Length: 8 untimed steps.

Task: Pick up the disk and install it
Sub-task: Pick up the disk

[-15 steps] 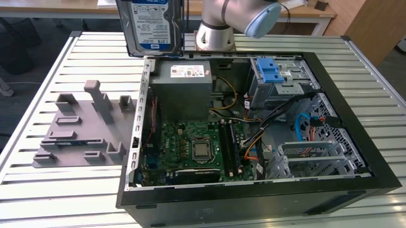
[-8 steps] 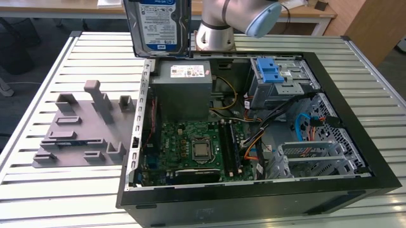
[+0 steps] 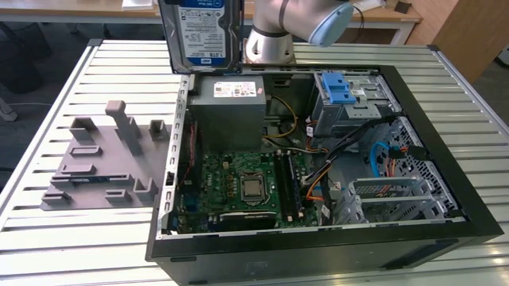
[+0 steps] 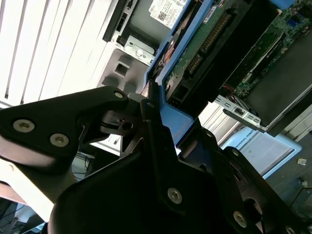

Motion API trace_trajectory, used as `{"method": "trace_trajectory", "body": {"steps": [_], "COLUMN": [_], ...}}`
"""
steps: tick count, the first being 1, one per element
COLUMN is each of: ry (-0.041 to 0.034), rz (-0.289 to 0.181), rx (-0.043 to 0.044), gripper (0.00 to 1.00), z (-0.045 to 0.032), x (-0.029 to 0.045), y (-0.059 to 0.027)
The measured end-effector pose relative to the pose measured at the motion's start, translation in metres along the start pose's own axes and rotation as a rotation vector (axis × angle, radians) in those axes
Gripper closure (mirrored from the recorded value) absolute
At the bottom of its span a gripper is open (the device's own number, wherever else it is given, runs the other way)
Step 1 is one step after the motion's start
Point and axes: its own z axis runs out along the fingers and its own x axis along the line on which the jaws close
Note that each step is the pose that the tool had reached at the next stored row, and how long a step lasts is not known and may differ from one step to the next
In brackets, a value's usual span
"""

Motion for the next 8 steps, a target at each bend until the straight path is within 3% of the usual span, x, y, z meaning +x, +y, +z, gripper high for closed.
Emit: {"method": "trace_trajectory", "body": {"steps": [8], "ry": [-0.0001], "rz": [0.0], "rx": [0.0], "gripper": [0.64], "z": [0.0005], "x": [0.0082], "y": [-0.0032]}}
